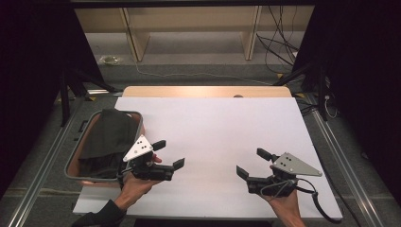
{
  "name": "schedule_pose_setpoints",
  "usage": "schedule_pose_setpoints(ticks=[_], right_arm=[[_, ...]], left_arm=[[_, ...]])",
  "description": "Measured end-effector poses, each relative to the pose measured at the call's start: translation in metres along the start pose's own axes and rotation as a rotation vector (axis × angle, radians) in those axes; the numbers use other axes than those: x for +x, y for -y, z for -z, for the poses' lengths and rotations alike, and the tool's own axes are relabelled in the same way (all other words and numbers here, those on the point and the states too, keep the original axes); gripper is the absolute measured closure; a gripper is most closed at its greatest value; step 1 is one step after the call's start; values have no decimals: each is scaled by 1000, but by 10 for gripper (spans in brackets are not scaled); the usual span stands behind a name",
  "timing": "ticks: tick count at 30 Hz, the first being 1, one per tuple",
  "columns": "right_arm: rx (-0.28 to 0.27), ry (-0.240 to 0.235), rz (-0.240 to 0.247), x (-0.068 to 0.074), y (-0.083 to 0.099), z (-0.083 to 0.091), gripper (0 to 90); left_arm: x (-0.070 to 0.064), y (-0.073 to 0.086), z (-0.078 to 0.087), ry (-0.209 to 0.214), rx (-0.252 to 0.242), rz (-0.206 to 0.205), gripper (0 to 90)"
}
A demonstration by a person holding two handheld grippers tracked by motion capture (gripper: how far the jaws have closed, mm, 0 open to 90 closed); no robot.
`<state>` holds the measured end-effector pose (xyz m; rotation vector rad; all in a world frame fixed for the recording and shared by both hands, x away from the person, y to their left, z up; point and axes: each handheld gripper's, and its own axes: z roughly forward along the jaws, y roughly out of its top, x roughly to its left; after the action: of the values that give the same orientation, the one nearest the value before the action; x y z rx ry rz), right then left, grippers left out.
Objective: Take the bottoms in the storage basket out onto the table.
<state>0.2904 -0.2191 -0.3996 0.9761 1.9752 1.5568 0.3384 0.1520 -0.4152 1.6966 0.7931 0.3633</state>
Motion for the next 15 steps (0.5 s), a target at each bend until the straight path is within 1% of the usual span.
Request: schedule_pose_setpoints(ticks=[3,7,9,10,11,12,13,14,15], right_arm=[[-1,0,2,0,0,0,101],[1,1,-2,0,0,-1,101],[0,2,-2,0,0,-1,101],[0,3,-2,0,0,-1,102],[0,3,-2,0,0,-1,102],[2,2,-1,0,0,-1,102],[2,3,-1,0,0,-1,102],[2,3,-1,0,0,-1,102],[2,3,-1,0,0,-1,102]], left_arm=[[0,1,-1,2,5,2,33],[-2,0,-3,-2,9,-8,33],[-2,0,-3,-3,8,-7,33],[-1,-3,-1,-7,-2,4,33],[-1,-3,-1,-7,-2,4,33],[-1,-6,0,-18,-10,0,33],[-1,-6,0,-18,-10,0,34],[-2,-7,0,-41,-3,-18,38],[-2,-7,0,-41,-3,-18,38]])
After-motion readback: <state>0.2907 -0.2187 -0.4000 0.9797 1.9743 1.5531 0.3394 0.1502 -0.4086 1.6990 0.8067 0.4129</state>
